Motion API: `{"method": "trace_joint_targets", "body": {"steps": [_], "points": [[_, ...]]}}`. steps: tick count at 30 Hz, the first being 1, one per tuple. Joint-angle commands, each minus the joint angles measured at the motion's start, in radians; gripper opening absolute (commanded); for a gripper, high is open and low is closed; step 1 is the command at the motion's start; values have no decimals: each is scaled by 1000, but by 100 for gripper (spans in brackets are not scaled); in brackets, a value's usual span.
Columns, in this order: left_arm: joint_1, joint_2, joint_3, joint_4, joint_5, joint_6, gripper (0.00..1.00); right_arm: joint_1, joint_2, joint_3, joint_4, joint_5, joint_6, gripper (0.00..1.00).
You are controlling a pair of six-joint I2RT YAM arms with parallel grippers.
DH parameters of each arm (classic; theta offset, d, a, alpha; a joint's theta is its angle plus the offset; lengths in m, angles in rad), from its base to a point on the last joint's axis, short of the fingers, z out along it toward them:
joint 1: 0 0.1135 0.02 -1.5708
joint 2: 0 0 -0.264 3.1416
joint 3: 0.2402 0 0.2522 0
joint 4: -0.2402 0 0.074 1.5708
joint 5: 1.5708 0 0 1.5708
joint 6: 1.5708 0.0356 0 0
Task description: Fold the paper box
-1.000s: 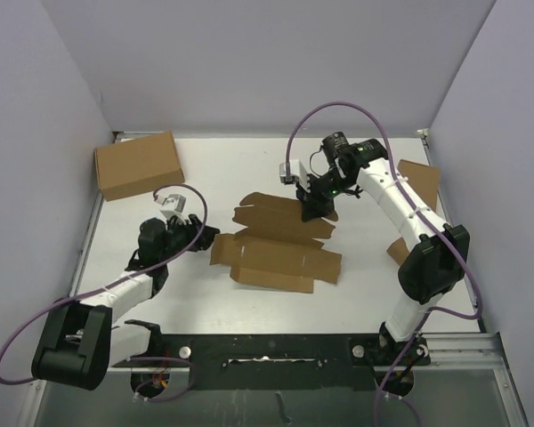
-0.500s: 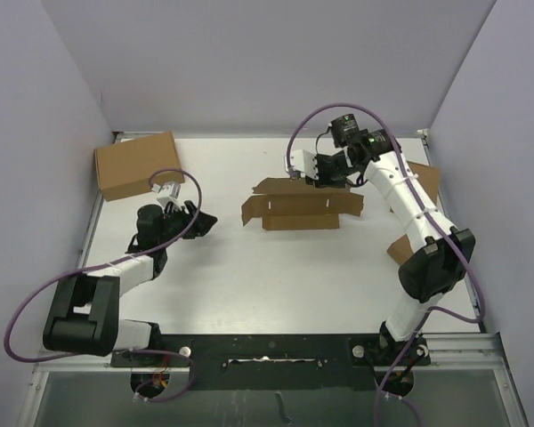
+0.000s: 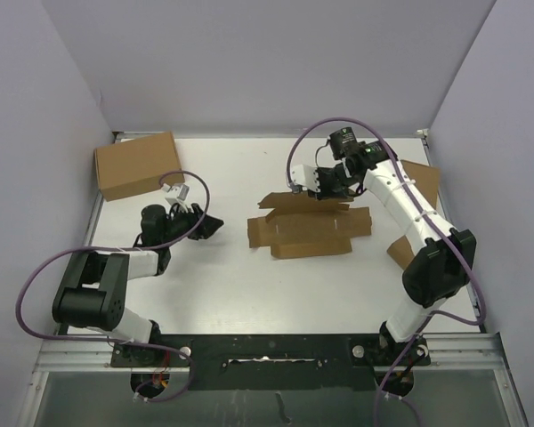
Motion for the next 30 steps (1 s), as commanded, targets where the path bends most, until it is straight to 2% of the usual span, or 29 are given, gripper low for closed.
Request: {"method": "trace_joint_targets", "body": {"steps": [1,5,10,13,15,17,21,26,28,29,30], "points": [[-1,61,41,117,77,-15,46,0,-79,40,-32,-43,8,0],[0,51,20,109,106,-150,47,-2,-111,12,29,-17,22,0],[-28,6,-47,238,133,-316,60,-9,-115,26,41,-36,26,0],[-126,-38,-27,153,23,-282,79,-9,-114,33,40,-50,36,0],[-218,-84,14,-9,-184,-192,93,-8,-115,33,38,-60,44,0],[-303,-103,44,-100,-342,-111,98,-8,-118,33,32,-65,46,0],[-337,-77,97,-165,-463,-1,98,-9,-128,30,28,-67,46,0],[-336,36,136,-110,-418,50,95,-10,-135,34,26,-81,54,0],[-337,78,146,-68,-398,53,86,-9,-137,36,28,-87,57,0],[-337,97,148,-45,-389,53,76,-11,-137,36,28,-88,57,0],[-337,116,154,-25,-373,51,62,-10,-137,36,28,-88,57,0]]}}
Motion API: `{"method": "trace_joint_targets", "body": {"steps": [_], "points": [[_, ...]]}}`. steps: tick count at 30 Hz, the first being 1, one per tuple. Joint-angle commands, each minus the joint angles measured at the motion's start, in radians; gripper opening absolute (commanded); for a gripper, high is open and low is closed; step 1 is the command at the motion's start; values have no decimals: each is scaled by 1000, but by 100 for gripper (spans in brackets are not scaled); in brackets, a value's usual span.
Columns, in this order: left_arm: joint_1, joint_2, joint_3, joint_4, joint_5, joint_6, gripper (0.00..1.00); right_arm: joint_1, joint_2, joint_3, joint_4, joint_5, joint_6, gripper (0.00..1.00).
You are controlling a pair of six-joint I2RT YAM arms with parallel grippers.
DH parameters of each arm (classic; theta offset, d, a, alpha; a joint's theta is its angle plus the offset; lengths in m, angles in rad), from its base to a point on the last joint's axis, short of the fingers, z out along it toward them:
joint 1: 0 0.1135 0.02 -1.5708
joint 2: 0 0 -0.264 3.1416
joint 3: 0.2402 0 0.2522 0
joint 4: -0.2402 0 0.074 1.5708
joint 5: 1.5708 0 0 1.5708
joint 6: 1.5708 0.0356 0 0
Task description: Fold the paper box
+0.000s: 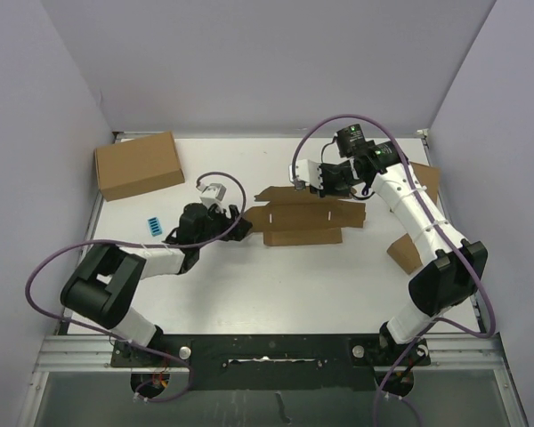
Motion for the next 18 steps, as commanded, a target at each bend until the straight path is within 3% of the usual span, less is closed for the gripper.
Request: {"method": "trace_joint_targets", "body": {"steps": [1,7,11,18], "points": [[1,90,50,112,28,44,47,-6,-59,37,20,-34,17,0],[-1,173,104,193,98,87,0,-6,-46,63,21,-34,17,0],[-4,195,94,327,83,190,0,-10,-19,126,24,-53,30,0],[-17,260,-13,714,-14,479,0,-59,7,155,-21,-172,56,0]]}}
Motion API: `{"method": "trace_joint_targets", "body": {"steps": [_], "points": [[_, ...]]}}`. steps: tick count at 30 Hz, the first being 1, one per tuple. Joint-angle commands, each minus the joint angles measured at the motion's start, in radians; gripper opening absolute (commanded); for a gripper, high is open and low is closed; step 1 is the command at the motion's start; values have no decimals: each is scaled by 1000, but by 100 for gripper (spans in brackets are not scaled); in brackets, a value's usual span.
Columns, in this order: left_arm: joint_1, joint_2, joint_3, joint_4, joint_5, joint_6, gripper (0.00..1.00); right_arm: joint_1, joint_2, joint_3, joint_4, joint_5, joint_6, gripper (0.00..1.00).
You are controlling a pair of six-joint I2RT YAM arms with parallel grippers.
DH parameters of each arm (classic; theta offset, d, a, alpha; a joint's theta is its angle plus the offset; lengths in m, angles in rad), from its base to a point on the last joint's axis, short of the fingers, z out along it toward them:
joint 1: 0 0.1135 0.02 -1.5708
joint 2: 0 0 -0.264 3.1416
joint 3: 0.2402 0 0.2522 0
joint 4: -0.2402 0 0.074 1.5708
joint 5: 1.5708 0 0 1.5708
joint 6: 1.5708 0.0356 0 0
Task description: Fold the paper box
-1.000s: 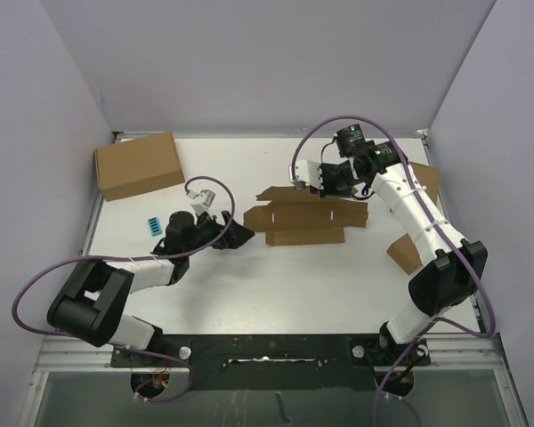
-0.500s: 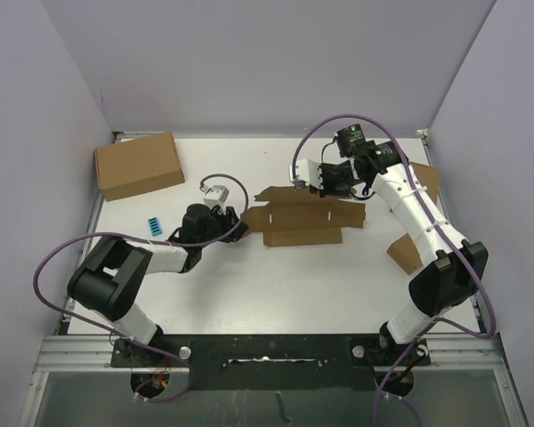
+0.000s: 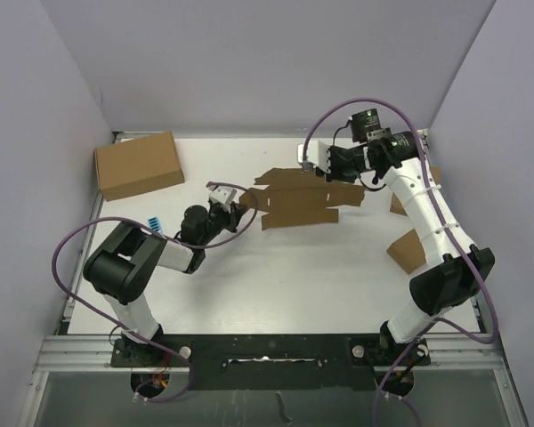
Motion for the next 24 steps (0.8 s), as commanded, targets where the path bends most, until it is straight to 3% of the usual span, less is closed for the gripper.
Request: {"method": "trace_joint_targets", "body": {"steps": [1,11,18,24], "points": [[-14,63,-50,346,-31,219,0,-35,12,15,-29,-149,27,0],[-59,41,-110,272,-81,304,0,-97,102,-4,-242,-326,-13,0],[-77,13,-121,192,-94,314,0,-97,148,15,-189,-283,75,0],[-81,-12,-135,119,-92,298,0,-97,256,119,-266,-284,86,0]]}}
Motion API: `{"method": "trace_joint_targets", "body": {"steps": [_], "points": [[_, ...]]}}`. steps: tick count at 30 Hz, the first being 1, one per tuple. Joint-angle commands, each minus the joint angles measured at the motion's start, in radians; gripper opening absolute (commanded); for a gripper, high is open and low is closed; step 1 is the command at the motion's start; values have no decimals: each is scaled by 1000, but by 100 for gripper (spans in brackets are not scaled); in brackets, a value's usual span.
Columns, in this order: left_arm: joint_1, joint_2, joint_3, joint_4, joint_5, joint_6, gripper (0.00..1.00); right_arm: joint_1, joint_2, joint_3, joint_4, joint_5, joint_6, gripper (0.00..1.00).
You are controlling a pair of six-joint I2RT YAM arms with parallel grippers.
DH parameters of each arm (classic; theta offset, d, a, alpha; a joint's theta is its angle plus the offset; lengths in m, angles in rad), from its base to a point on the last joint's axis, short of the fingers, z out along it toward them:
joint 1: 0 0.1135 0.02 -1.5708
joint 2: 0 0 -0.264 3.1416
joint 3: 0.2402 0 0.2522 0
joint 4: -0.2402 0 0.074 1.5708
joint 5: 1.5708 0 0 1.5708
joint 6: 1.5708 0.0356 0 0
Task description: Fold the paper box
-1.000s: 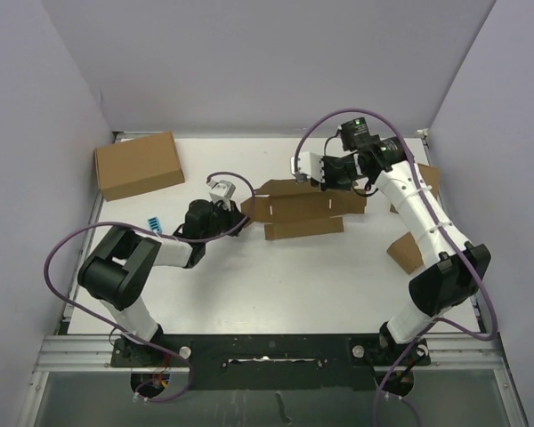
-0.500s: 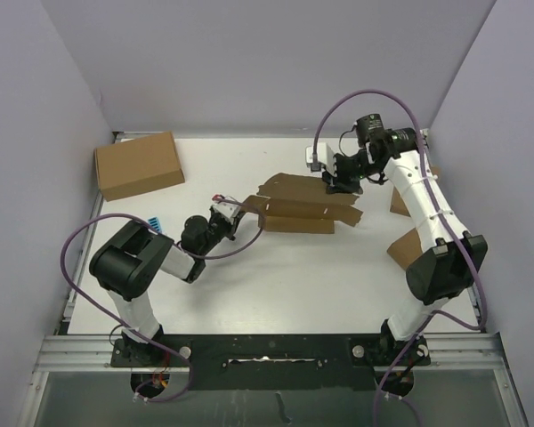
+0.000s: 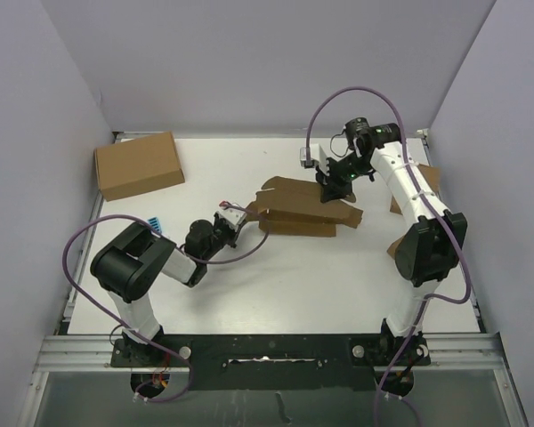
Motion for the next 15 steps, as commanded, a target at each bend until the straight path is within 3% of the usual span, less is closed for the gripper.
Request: {"method": "trace_joint_targets", "body": {"steps": [1,8,15], "points": [[-8,-73,-12,-63,3,1,0,3,62,97,-54,-50,23,0],[-6,-103,-26,-96,52,-57,0,3,123,182,-130,-53,18,0],[4,-186,-41,-181,146,-143,24,4,129,180,-137,-41,14,0]]}}
